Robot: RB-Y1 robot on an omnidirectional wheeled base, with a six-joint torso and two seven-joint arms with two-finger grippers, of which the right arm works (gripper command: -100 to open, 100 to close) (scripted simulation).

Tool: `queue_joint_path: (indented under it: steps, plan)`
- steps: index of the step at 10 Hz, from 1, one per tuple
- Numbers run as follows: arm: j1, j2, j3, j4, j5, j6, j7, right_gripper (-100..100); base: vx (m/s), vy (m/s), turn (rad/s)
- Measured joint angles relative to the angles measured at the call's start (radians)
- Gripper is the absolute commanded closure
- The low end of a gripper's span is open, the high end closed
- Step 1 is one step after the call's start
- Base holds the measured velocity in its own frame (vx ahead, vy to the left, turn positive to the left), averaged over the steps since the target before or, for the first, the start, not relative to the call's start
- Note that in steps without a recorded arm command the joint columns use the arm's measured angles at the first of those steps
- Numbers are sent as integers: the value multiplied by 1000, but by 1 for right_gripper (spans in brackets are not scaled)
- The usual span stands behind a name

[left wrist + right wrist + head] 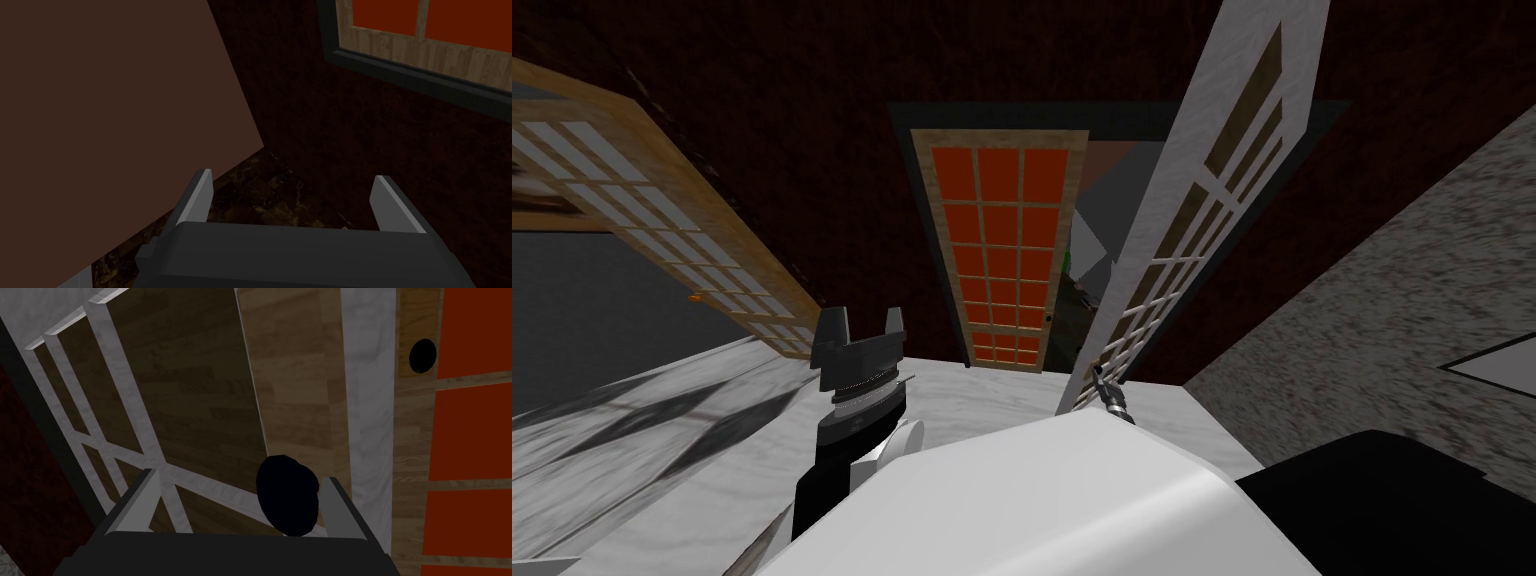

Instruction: Pull the door open

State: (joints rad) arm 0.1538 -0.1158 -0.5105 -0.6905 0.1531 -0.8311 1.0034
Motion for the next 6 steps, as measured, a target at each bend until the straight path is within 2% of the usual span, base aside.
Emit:
queue_joint_path:
  steps: [1,2,3,4,5,6]
  plan:
    - [-2,-5,3,12,-9,-7,-12,100,-58,5,33]
    - [23,-3,11,-25,-15,9,-35,100,-37,8,-17]
    - [25,-7,13,-24,-19,13,-48,100,-13,0,-15]
    - [6,-17,8,20,-23,-6,-46,100,-38,-7,37]
    - [19,-13,13,-5,-29,4,-58,100,-52,-11,56]
    - [29,-17,21,-12,-37,7,-79,100,-49,-5,28]
